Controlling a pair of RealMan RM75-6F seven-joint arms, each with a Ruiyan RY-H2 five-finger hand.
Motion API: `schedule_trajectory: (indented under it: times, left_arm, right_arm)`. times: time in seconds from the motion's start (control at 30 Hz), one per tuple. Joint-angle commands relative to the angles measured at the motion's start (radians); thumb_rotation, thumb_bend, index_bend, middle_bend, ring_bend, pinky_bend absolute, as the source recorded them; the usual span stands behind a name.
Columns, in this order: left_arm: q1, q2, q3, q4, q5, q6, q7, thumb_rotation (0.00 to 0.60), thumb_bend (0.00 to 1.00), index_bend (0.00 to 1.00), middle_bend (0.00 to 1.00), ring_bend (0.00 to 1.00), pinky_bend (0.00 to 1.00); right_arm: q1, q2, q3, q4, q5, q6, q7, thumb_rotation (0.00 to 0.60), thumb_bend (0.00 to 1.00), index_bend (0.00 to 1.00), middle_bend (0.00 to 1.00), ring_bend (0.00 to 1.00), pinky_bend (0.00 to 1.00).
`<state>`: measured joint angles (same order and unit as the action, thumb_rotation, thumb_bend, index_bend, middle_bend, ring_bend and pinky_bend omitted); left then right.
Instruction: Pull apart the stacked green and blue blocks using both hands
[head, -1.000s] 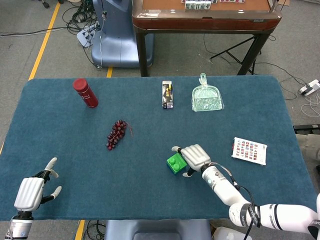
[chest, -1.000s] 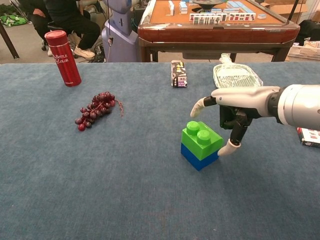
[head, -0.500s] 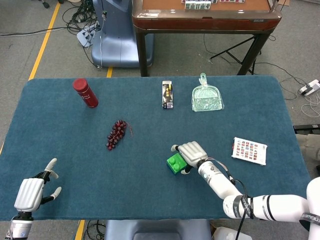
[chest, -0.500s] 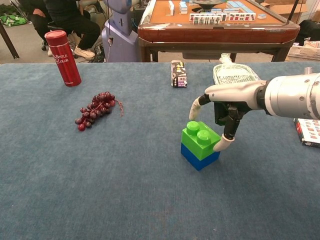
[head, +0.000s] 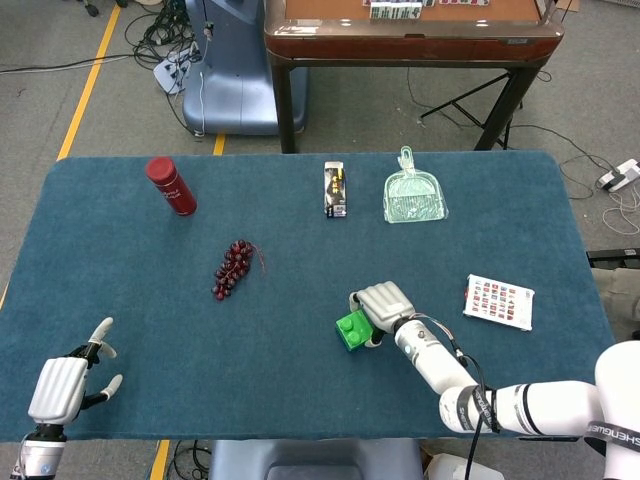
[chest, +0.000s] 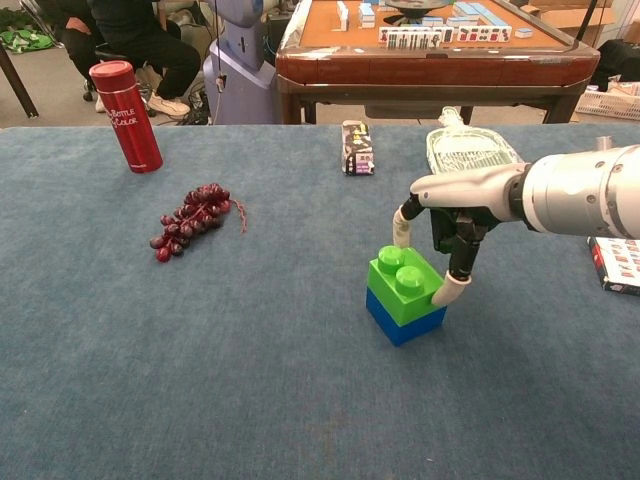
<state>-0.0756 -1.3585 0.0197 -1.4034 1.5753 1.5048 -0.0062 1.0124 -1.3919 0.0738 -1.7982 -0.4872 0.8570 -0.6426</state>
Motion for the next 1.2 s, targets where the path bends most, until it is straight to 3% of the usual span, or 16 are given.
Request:
schedule_trajectory:
  times: [0.03, 0.27, 0.63, 0.97, 1.2]
  left_arm:
    - [0.0, 0.0, -0.001, -0.001, 0.0, 0.0, 0.0, 0.6, 0.27, 0.06, 0.44, 0.47, 0.65]
    - [-0.008, 0.018, -0.004, -0.035, 0.007, -0.001, -0.016, 0.6, 0.27, 0.06, 0.44, 0.47, 0.65]
    - [-0.083, 0.166, -0.045, -0.273, 0.034, -0.051, -0.014, 0.6, 0.24, 0.08, 0.44, 0.47, 0.74]
    - [-0.194, 0.275, -0.149, -0.534, 0.018, -0.12, 0.01, 0.6, 0.22, 0.14, 0.44, 0.47, 0.74]
    - [-0.285, 0.347, -0.244, -0.755, -0.096, -0.209, 0.042, 0.6, 0.21, 0.16, 0.44, 0.47, 0.74]
  right_arm:
    - [-0.001, -0.002, -0.004, 0.001, -0.014, 0.012, 0.012, 0.6, 0.1, 0.5, 1.0, 1.0, 1.0]
    - [-0.046, 0.042, 0.02, -0.031, -0.097, 0.026, 0.125, 0.6, 0.12, 0.62, 1.0, 1.0, 1.0]
    - [-0.163, 0.228, 0.084, -0.141, -0.292, 0.042, 0.356, 0.6, 0.13, 0.63, 1.0, 1.0, 1.0]
    - [-0.256, 0.409, 0.157, -0.247, -0.42, 0.068, 0.548, 0.6, 0.13, 0.63, 1.0, 1.0, 1.0]
    - [-0.31, 0.492, 0.215, -0.304, -0.497, 0.086, 0.693, 0.6, 0.13, 0.63, 1.0, 1.0, 1.0]
